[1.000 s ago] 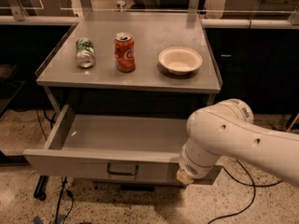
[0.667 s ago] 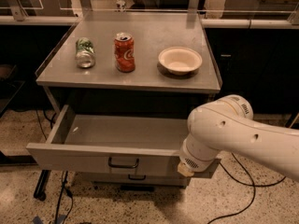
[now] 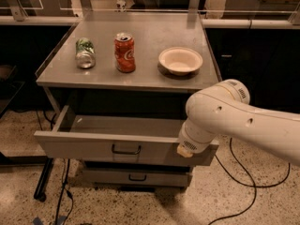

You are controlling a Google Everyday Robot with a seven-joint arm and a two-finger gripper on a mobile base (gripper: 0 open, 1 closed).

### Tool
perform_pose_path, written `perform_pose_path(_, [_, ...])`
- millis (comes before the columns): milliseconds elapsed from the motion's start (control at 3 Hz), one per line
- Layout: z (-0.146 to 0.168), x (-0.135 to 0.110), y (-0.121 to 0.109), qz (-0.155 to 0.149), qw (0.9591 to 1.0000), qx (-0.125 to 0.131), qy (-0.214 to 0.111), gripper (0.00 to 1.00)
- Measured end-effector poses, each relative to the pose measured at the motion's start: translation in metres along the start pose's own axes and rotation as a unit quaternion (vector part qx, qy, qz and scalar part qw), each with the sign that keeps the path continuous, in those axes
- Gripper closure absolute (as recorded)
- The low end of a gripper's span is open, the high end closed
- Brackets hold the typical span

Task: Close top drawer

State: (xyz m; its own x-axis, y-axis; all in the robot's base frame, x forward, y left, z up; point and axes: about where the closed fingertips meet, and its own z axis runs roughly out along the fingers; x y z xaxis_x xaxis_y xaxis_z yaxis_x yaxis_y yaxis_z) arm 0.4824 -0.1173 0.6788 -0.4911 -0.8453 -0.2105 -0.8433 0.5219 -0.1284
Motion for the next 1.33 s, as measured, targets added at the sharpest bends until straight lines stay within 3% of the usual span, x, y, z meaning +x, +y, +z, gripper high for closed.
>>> perform_pose_path(667, [0.003,-0.035,-0.021,-0.027,0.9992,0.024,-0.015,1.0])
perform_pose_path(1333, [0.004,-0.036,-0.021,-0.028,0.9992,0.024,-0.015,0.57])
